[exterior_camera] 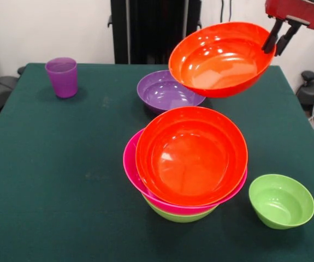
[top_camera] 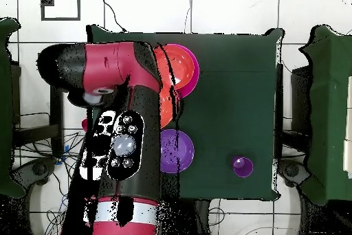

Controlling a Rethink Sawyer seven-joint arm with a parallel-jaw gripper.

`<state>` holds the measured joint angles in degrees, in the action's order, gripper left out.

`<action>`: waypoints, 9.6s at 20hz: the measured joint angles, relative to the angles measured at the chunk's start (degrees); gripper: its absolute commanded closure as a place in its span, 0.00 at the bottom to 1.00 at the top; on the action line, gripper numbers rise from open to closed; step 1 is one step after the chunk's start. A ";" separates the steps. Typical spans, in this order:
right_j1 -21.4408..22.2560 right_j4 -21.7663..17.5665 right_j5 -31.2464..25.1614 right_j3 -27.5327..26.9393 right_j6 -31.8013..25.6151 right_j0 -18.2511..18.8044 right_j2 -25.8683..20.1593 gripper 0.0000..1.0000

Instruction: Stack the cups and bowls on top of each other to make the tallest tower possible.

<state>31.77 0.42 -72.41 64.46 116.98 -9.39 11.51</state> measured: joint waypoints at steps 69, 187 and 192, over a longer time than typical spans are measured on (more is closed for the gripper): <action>-8.39 -11.84 12.79 -8.08 -0.01 6.44 -2.56 1.00; -23.49 -11.35 5.51 -31.02 -0.01 0.89 -5.74 0.00; -23.97 -11.29 5.51 -31.11 -0.01 0.89 -5.72 0.00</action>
<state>7.80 -10.87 -66.90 33.35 116.97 -8.50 5.79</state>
